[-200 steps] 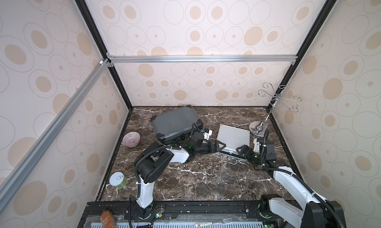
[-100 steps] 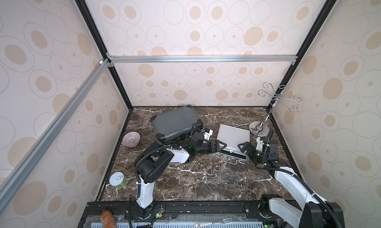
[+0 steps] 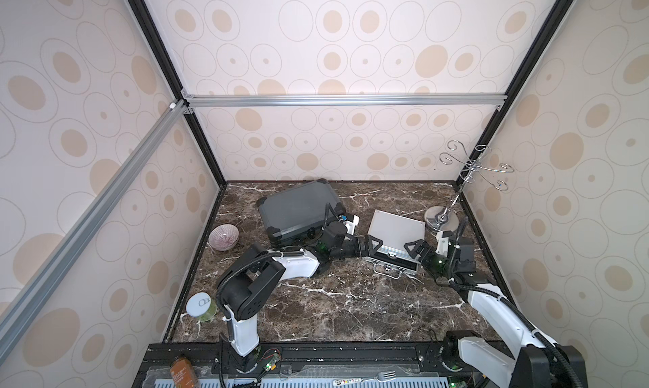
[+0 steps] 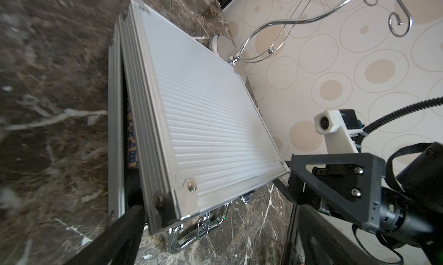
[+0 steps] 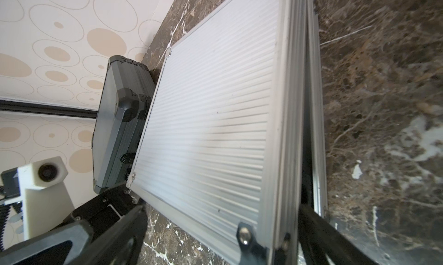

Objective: Open the poker set cases
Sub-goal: Open the case lid on the poker set case.

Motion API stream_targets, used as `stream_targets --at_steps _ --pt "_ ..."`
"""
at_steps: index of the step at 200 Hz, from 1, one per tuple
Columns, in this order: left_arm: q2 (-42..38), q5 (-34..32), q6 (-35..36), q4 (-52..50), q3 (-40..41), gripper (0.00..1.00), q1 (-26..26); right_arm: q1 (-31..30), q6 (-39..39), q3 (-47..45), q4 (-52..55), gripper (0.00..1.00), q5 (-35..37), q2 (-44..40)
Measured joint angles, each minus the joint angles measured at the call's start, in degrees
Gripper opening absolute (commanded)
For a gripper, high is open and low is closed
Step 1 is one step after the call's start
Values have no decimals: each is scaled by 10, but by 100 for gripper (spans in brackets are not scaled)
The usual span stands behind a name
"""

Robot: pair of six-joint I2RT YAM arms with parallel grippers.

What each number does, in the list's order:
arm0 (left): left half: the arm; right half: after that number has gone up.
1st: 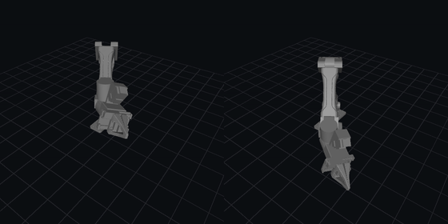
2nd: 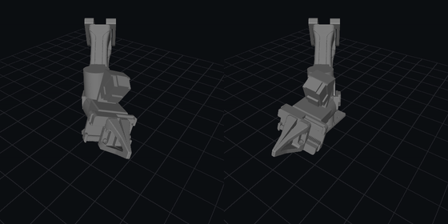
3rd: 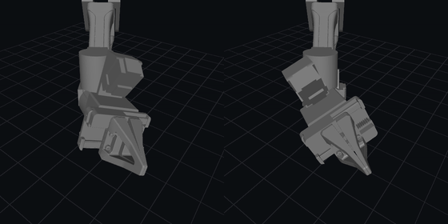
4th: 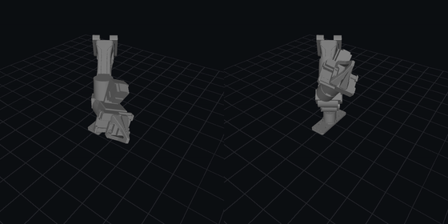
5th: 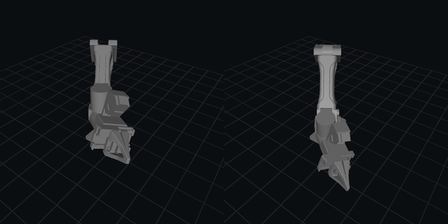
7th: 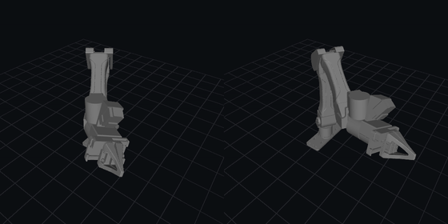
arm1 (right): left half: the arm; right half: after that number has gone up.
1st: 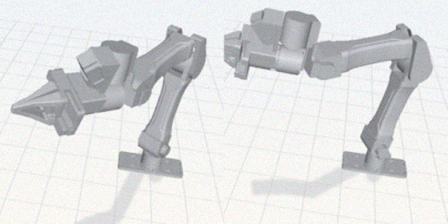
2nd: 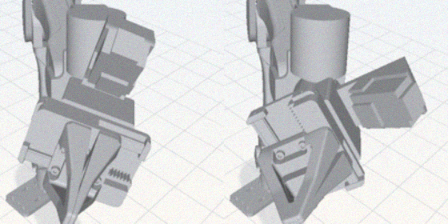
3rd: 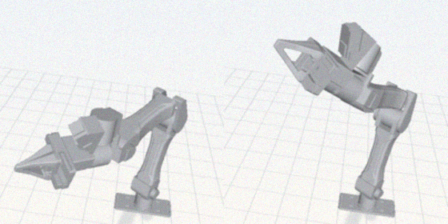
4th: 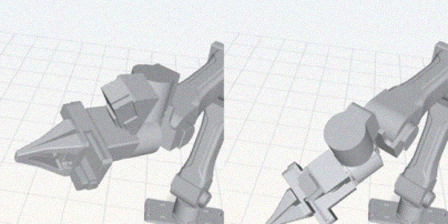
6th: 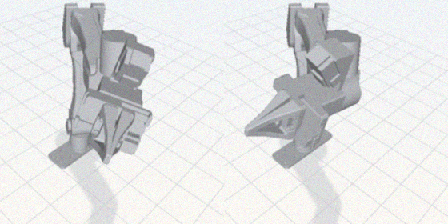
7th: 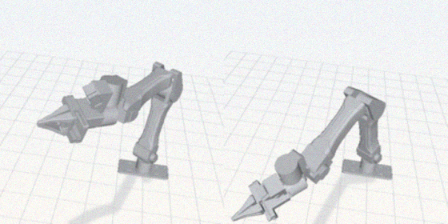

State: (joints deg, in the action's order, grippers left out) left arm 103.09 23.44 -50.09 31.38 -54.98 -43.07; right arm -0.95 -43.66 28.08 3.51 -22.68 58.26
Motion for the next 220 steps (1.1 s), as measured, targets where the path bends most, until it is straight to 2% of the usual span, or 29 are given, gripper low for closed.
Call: stream_targets --at_steps 48,99,220 --pt "-30 -56 62 -47 5 100 0 0 1 30 13 99 3 0" --pt "-28 -99 119 -110 9 95 0 0 7 68 16 99 6 13" --pt "94 -144 217 -221 -108 71 0 0 41 135 20 99 15 79"
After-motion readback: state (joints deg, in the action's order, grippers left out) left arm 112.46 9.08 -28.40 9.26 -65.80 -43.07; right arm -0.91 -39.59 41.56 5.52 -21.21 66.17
